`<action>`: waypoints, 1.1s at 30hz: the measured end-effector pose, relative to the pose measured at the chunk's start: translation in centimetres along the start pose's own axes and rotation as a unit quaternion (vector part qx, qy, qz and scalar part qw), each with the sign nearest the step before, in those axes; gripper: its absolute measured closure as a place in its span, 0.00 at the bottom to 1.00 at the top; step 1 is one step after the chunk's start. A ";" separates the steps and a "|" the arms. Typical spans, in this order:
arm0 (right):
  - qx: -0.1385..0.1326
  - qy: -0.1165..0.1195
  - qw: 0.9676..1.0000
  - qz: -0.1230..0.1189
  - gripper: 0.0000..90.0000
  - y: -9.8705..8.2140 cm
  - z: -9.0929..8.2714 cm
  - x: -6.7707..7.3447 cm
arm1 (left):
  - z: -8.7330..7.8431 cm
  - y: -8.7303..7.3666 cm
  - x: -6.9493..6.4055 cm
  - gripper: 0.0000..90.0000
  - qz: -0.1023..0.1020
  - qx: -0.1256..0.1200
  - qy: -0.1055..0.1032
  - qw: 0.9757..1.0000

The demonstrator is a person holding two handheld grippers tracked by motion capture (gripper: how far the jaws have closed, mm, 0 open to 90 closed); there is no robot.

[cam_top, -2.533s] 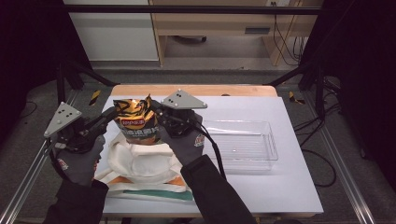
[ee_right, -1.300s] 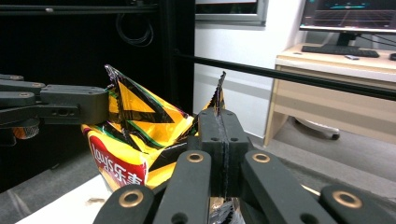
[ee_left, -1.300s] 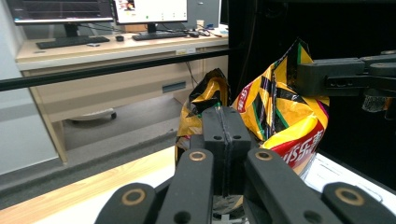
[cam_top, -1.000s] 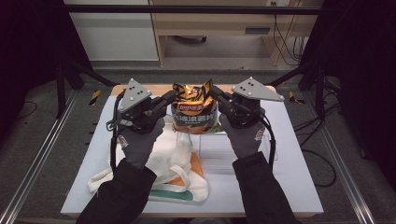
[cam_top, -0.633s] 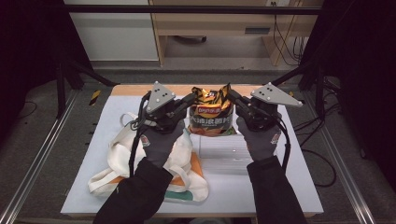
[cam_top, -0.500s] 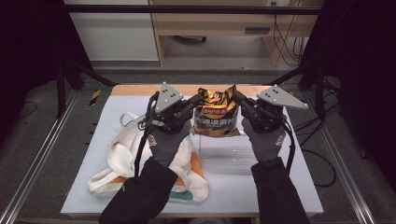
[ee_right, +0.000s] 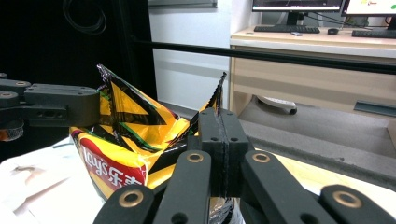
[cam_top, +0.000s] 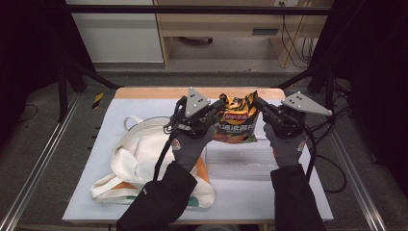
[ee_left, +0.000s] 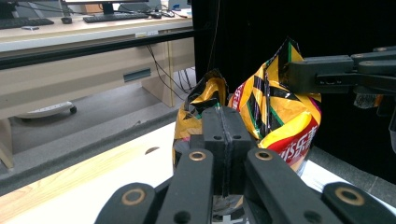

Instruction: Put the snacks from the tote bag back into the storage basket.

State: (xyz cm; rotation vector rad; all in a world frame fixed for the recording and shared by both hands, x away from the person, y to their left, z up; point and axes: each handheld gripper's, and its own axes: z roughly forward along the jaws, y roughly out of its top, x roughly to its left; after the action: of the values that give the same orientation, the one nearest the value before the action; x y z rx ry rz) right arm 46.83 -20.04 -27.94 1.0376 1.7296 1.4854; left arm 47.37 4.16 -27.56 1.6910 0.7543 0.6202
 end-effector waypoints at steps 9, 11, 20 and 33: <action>0.013 -0.001 1.000 0.018 1.00 -1.2 0.5 -1.5 | 1.8 -1.0 0.0 1.00 -0.009 0.011 0.000 1.000; 0.021 -0.002 1.000 0.020 1.00 -1.5 0.9 -1.7 | 2.2 -1.6 0.2 1.00 -0.014 0.016 0.000 1.000; 0.044 0.000 0.999 0.029 1.00 -3.3 2.7 -1.9 | 3.1 -3.3 1.0 1.00 -0.023 0.035 0.008 0.999; 0.084 -0.011 0.996 0.026 1.00 -5.0 4.6 -1.9 | 4.4 -5.2 1.7 1.00 -0.028 0.066 0.019 0.997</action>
State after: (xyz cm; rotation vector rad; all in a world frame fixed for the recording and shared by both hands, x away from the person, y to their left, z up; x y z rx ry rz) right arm 50.89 -19.74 -33.74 1.1890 1.8499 1.3739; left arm 50.88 3.50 -33.64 1.7756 0.8832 0.5745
